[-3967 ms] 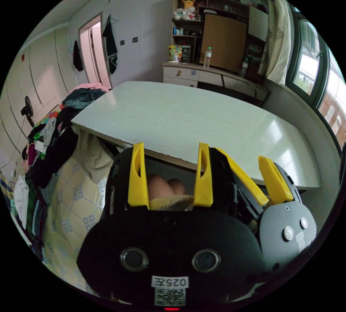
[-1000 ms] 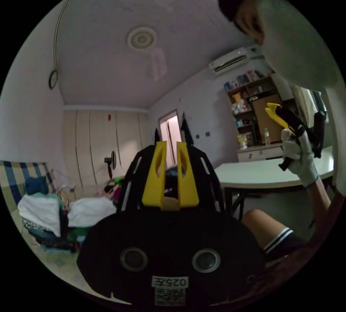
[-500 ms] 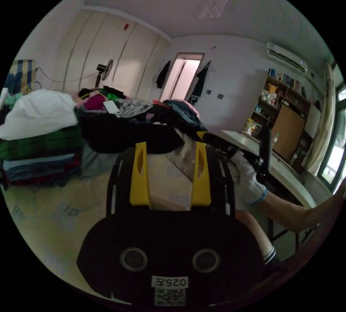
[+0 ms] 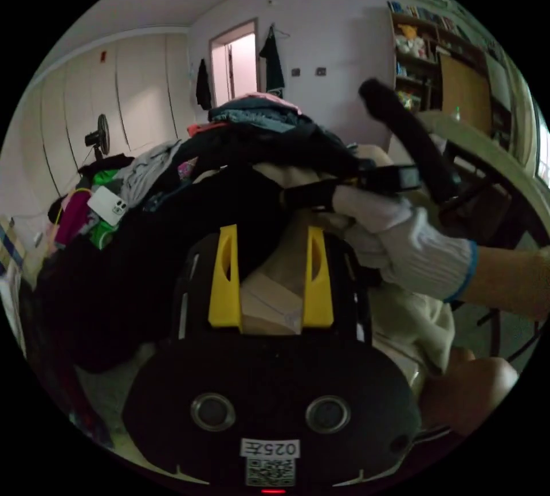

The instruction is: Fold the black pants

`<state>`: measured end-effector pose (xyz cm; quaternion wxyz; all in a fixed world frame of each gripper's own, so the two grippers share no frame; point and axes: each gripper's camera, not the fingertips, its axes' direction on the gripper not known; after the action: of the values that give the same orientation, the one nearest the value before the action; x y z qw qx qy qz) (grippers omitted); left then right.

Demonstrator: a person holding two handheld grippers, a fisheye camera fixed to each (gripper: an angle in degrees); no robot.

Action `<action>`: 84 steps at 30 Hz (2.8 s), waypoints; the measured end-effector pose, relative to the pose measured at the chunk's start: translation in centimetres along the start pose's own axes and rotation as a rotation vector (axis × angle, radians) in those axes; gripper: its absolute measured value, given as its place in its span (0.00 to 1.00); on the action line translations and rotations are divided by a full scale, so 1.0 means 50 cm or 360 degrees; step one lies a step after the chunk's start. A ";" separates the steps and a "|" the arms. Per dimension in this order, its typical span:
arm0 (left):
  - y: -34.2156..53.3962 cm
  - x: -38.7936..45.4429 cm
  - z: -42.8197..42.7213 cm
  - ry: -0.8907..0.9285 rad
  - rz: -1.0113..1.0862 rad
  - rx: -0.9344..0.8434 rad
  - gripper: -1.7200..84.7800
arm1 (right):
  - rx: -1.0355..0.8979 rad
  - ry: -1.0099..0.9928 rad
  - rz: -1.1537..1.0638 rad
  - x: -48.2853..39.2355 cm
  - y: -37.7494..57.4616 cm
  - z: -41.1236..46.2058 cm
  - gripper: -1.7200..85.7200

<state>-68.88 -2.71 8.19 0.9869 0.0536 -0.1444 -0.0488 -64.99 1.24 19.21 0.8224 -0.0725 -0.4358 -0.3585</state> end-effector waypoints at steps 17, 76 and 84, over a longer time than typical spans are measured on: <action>0.067 -0.025 -0.427 -0.0035 -0.0359 0.0748 0.05 | 0.0594 -0.0622 -0.0892 -0.166 0.123 -0.341 0.11; -0.139 0.821 -0.726 0.3232 0.0820 0.1051 0.17 | 0.1487 -0.0385 -0.0223 0.311 1.051 -1.744 0.02; -0.021 0.913 -0.824 0.2152 0.0687 0.1169 0.16 | 0.1533 -0.0410 -0.0163 0.320 1.065 -1.749 0.02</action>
<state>-13.51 -5.08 -18.39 0.7677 0.3640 0.4712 0.2371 33.70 -5.90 -11.53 0.6834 0.2933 -0.6527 -0.1448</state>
